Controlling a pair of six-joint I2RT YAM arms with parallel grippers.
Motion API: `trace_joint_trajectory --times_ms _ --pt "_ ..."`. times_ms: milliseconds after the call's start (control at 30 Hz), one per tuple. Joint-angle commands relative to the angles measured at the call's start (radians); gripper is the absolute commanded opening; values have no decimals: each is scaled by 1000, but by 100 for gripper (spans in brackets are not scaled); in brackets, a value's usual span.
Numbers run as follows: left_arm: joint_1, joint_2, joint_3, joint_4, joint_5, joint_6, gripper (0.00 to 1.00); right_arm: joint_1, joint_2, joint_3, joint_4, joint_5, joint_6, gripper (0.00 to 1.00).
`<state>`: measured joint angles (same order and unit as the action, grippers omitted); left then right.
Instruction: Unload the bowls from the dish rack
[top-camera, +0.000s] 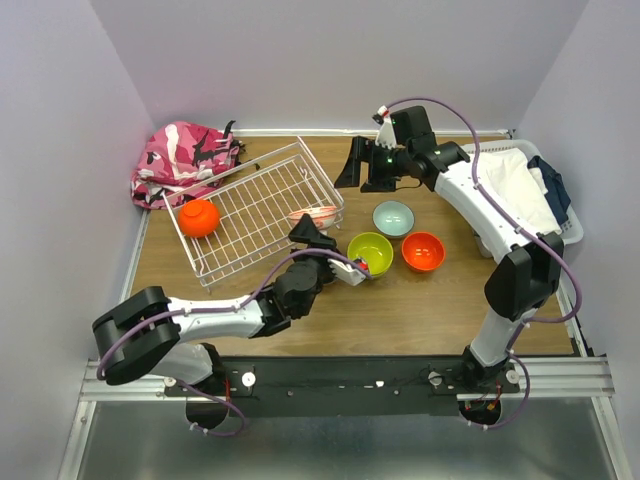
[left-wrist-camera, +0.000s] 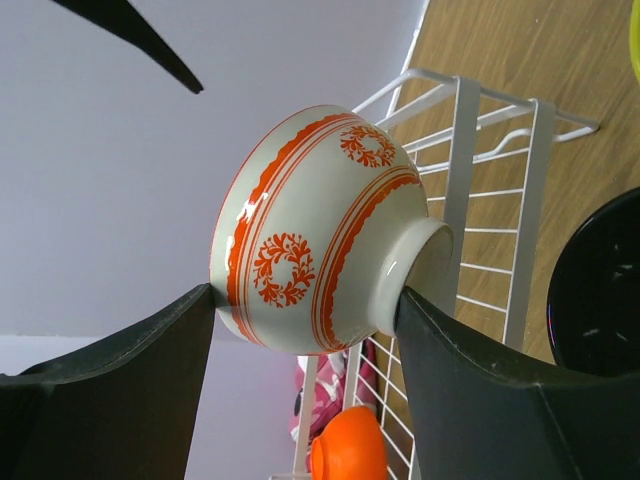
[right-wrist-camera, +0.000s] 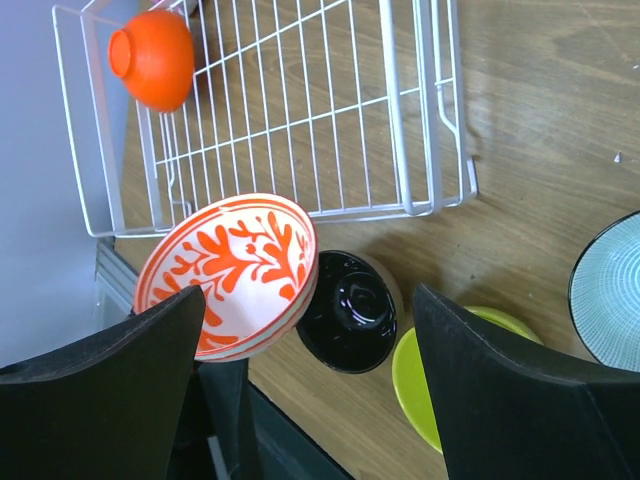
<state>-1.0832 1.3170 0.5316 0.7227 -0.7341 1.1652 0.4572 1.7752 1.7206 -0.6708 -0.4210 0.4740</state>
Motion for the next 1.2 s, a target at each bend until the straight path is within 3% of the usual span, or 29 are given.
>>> trace_joint_trajectory --times_ms 0,500,767,967,1167 --pt "-27 31 -16 198 -71 102 43 3 24 34 -74 -68 -6 91" --pt "-99 131 -41 346 -123 191 43 41 151 162 -340 -107 -110 81" --pt "-107 154 -38 379 -133 198 43 74 207 165 -377 -102 -118 75" --pt "-115 183 -36 406 -148 198 43 93 257 204 -421 -122 -115 58" --pt "-116 197 -36 428 -160 200 44 95 267 214 -424 -133 -101 27"
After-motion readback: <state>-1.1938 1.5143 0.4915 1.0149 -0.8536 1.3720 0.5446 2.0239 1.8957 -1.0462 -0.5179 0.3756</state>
